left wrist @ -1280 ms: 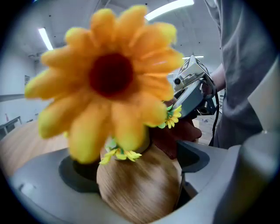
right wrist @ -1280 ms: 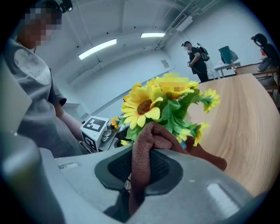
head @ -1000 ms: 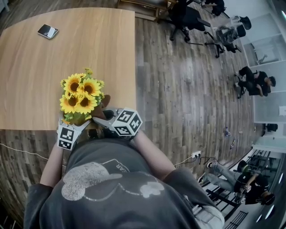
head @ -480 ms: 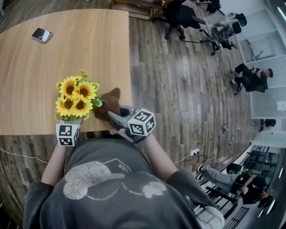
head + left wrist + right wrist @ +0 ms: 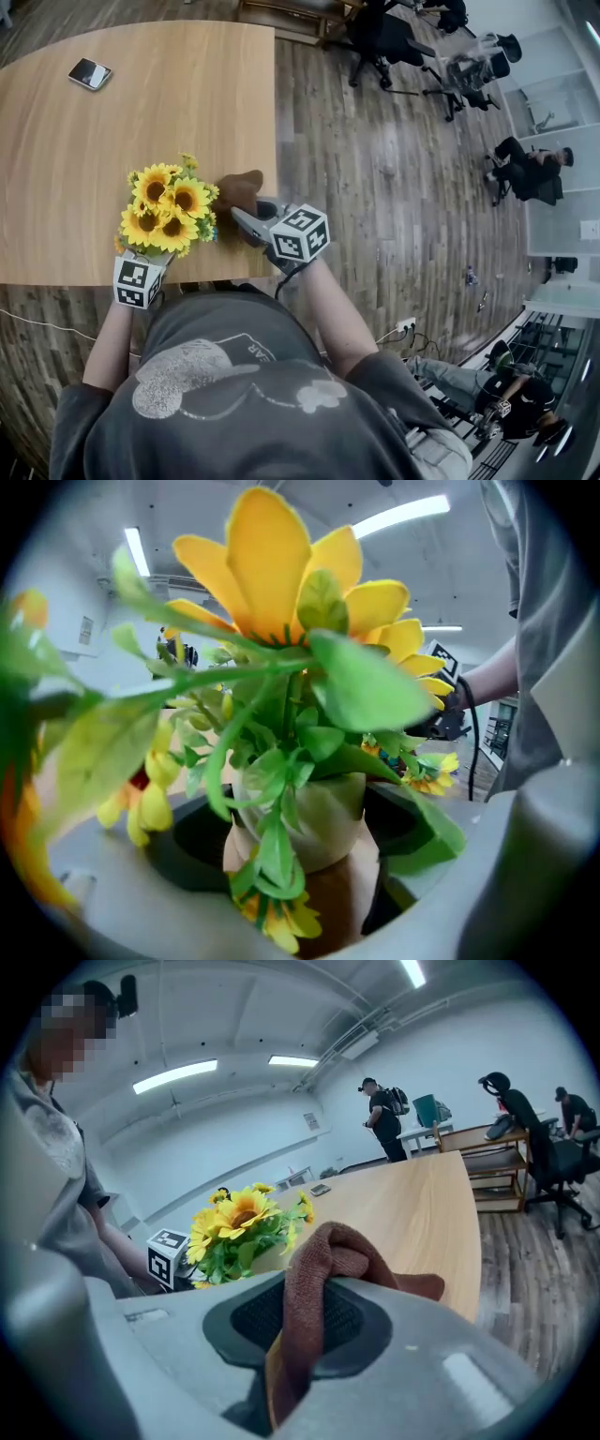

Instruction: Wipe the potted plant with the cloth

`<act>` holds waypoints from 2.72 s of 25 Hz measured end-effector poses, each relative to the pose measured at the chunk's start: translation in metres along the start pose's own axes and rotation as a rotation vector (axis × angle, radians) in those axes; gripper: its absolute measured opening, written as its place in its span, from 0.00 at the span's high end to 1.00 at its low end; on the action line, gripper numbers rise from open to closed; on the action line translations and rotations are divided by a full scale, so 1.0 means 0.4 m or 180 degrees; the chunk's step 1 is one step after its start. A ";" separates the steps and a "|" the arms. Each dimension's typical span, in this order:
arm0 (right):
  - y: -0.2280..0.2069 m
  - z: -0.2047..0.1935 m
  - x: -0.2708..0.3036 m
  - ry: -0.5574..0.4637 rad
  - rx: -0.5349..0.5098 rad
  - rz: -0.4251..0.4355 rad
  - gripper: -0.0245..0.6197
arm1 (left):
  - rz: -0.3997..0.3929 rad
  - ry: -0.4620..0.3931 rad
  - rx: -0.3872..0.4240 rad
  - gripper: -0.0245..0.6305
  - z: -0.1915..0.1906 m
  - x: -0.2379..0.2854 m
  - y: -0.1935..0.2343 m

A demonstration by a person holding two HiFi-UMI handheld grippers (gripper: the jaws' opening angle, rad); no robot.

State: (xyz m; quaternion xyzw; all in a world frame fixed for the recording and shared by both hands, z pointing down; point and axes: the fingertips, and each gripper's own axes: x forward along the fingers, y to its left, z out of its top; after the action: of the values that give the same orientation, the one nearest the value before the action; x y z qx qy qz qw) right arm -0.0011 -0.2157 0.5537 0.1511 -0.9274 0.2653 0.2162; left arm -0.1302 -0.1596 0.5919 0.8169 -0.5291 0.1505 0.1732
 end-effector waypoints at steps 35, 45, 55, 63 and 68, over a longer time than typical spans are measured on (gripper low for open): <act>0.035 -0.094 0.063 0.0050 0.0330 0.0185 0.89 | -0.0926 0.0130 0.0487 0.23 0.011 0.058 -0.127; 0.097 -0.143 0.070 0.0220 0.0182 0.0143 0.89 | -0.0900 0.0185 0.0351 0.22 0.017 0.065 -0.129; 0.149 -0.170 0.063 0.0289 0.0070 0.0008 0.89 | -0.0875 0.0151 0.0355 0.22 0.009 0.066 -0.127; 0.116 -0.149 -0.005 -0.0012 0.0191 -0.0464 0.89 | -0.0551 -0.0030 0.0321 0.20 0.019 0.011 -0.072; 0.112 -0.166 -0.053 -0.0137 0.0218 -0.0769 0.89 | -0.0406 -0.0126 0.0210 0.23 -0.011 -0.047 -0.043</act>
State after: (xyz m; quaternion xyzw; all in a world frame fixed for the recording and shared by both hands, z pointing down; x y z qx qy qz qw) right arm 0.0207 -0.1390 0.5752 0.2747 -0.8972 0.2656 0.2213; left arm -0.1221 -0.1358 0.5857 0.8571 -0.4741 0.1403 0.1448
